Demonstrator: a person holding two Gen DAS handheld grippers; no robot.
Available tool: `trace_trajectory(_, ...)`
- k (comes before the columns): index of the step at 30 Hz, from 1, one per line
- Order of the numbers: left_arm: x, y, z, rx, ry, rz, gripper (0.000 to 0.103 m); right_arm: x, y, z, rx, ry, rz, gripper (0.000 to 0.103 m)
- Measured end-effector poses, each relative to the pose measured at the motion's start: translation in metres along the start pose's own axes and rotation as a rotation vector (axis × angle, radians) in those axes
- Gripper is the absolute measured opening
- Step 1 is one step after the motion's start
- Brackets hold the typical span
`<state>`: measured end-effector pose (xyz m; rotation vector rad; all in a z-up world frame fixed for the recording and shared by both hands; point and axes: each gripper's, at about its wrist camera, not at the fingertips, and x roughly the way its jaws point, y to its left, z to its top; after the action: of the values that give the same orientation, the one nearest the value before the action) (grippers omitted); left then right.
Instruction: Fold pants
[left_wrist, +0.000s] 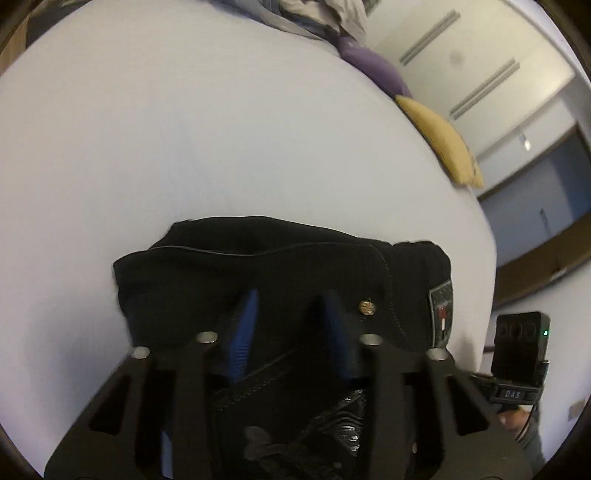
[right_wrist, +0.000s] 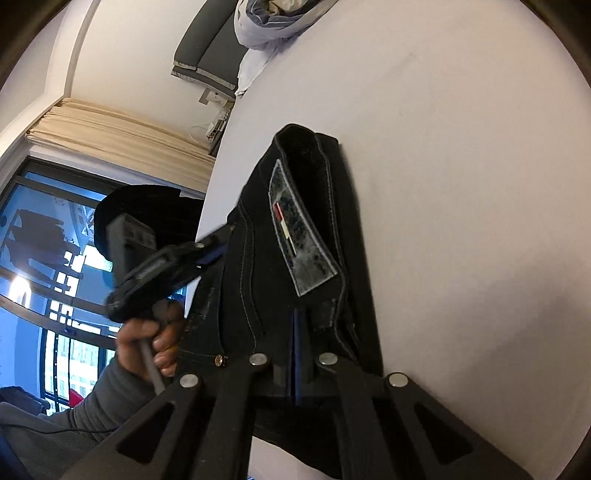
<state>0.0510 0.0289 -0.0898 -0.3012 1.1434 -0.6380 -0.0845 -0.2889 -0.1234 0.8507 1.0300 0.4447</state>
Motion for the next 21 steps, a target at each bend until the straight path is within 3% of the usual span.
trace_trajectory(3,-0.015,-0.009,-0.008,0.074,-0.026,0.031,0.032,0.0,0.001,0.0,-0.003,-0.001,-0.005,0.0)
trace_trajectory(6,-0.034,-0.022,-0.023,0.117,-0.038,-0.012,0.032,0.004,0.004,-0.001,-0.005,-0.005,-0.015,0.0)
trace_trajectory(9,-0.025,-0.026,-0.051,0.197,0.003,0.07,0.031,0.007,0.01,-0.001,-0.004,-0.006,-0.025,0.0)
trace_trajectory(14,-0.05,-0.028,-0.076,0.169,-0.054,0.053,0.031,0.006,0.017,-0.004,-0.024,-0.016,-0.049,0.0)
trace_trajectory(21,-0.071,-0.045,-0.13,0.32,-0.091,0.128,0.031,0.008,0.021,-0.007,-0.031,-0.023,-0.062,0.0)
